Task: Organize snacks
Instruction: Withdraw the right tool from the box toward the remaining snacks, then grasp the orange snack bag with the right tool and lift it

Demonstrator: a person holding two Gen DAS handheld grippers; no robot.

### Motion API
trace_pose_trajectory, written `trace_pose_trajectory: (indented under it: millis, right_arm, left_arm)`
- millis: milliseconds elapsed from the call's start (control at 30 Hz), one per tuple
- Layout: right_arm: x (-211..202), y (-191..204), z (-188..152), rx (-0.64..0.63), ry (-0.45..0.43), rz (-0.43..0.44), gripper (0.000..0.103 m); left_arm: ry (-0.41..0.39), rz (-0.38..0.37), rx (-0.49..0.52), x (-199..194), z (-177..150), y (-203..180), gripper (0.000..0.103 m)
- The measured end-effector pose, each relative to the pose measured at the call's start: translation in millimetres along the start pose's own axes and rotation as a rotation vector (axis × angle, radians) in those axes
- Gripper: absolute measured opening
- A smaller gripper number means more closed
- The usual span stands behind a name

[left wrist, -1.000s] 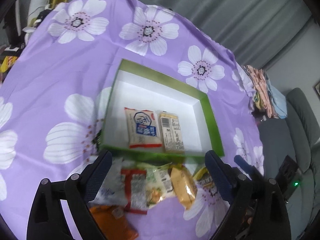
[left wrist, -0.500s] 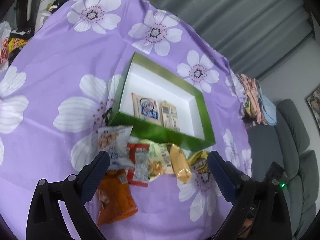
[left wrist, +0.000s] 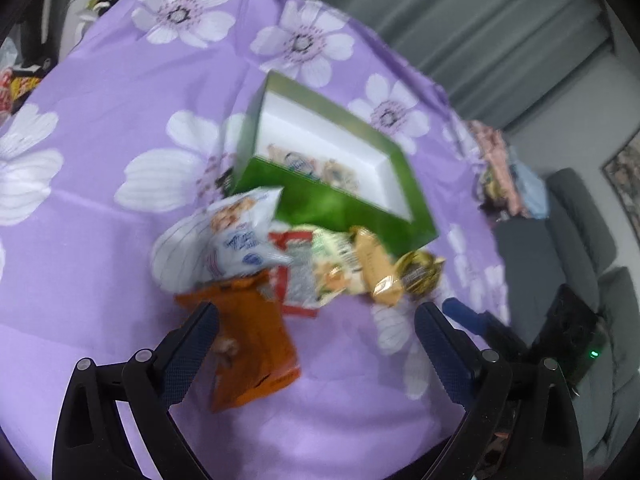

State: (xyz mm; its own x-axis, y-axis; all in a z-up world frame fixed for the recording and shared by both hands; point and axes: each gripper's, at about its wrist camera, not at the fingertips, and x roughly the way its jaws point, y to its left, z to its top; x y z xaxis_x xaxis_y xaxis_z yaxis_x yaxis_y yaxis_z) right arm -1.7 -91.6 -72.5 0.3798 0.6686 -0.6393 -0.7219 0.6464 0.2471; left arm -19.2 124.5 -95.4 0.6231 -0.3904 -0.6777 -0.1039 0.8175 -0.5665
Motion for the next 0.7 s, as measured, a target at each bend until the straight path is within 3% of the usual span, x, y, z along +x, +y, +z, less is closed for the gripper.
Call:
trace_pose_trajectory:
  millis: [100,200,367,700]
  right_arm:
    - [15,11,-1,-0.021,0.038,0.031,0.078]
    - [29,20,-4,-0.041,0.073,0.051,0.078]
    - [51,28,-10,-0.052,0.123,0.082,0.078]
    - [83,35,-12,-0.032,0.175,0.155,0.078]
  left_arm:
    - [0.014,0.070,0.000,5,-8,5,0.098]
    - [0.008,0.046,-0.024,7,-14,12,0.098]
    - [-0.008,0.080,0.001,10,-18,13,0.098]
    - [0.012,0.081,0.026,21,-23,15,0.098]
